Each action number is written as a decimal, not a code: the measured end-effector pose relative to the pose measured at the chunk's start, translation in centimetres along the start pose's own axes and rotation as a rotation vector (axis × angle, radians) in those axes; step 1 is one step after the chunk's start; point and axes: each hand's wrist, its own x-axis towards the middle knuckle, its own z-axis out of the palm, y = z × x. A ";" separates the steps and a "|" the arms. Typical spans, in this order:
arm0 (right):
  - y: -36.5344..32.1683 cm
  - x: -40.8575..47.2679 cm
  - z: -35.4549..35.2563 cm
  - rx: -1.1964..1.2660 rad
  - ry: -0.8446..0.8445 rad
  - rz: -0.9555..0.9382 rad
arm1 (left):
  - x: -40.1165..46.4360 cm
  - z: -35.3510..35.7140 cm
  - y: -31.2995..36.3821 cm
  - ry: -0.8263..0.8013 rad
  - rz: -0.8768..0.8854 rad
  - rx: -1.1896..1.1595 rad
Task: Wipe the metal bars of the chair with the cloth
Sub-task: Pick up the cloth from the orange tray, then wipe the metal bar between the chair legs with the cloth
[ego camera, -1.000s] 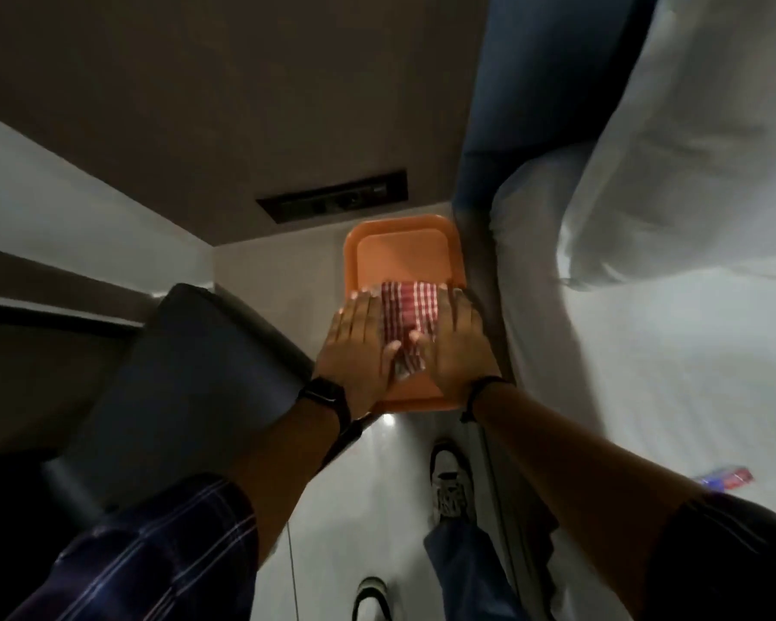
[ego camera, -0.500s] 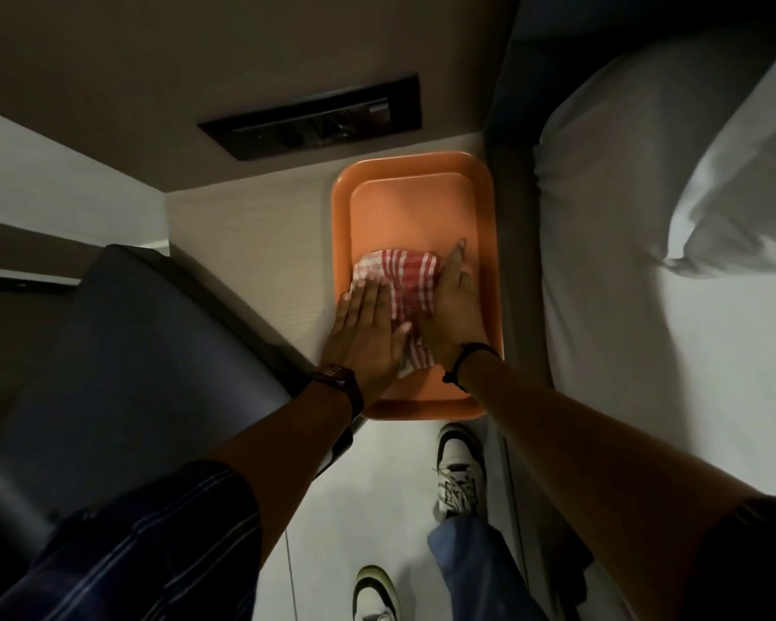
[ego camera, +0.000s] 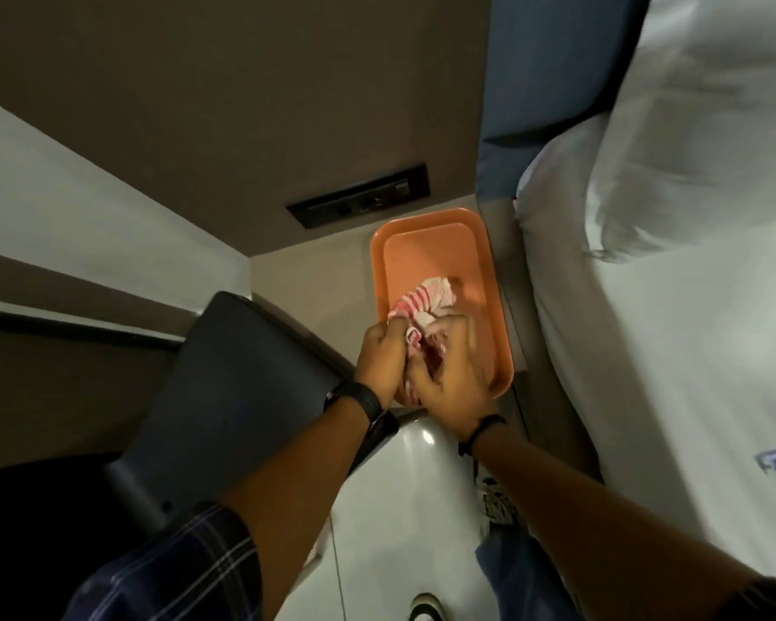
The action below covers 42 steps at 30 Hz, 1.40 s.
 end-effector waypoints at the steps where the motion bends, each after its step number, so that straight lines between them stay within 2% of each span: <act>1: -1.1 -1.1 0.0 0.072 0.069 0.006 | -1.5 -0.4 0.2 -0.024 0.011 -0.024; 2: -2.4 -2.5 0.0 0.130 0.108 0.012 | -3.4 -0.9 0.4 -0.062 0.014 -0.045; 6: -5.4 -8.7 0.9 0.248 0.083 -0.006 | -10.6 -2.7 0.1 -0.296 -0.085 -0.114; 8: -5.7 -12.8 1.9 0.247 0.141 -0.039 | -14.3 -4.9 -0.9 -0.368 -0.054 0.009; 10: -5.5 -17.2 3.8 0.259 0.208 -0.039 | -17.7 -7.6 -2.8 -0.339 0.086 0.291; 13: -4.5 -23.4 7.5 0.435 0.255 0.093 | -21.3 -12.3 -7.1 -0.071 0.366 0.674; 14: -3.9 -25.6 8.7 0.508 0.264 0.159 | -22.2 -14.0 -9.0 -0.015 0.458 0.851; 16: -2.3 -29.7 11.2 0.655 0.262 0.287 | -23.4 -17.7 -12.9 0.048 0.599 1.367; 19: 0.7 -35.8 14.9 0.776 0.218 0.402 | -25.3 -21.9 -18.8 0.015 0.615 1.882; 22: 3.2 -40.8 17.4 0.782 0.227 0.383 | -27.3 -24.0 -24.6 -0.031 0.655 2.105; 27: 6.5 -46.7 19.8 0.634 0.296 0.338 | -30.3 -25.4 -33.0 -0.088 0.649 2.142; 31: 9.2 -49.0 22.7 0.604 0.281 0.313 | -30.7 -26.0 -37.1 -0.043 0.634 2.107; 34: 11.7 -49.2 26.4 0.577 0.286 0.315 | -29.4 -27.8 -40.3 -0.038 0.604 2.165; 37: 14.4 -48.3 31.7 0.618 0.247 0.321 | -27.1 -29.3 -42.9 -0.033 0.682 2.180; 40: 17.2 -47.1 37.0 0.638 0.262 0.279 | -24.4 -30.5 -45.0 0.091 0.904 2.123; 42: 18.8 -46.1 39.7 0.643 0.300 0.288 | -22.9 -30.7 -45.4 0.112 0.963 2.128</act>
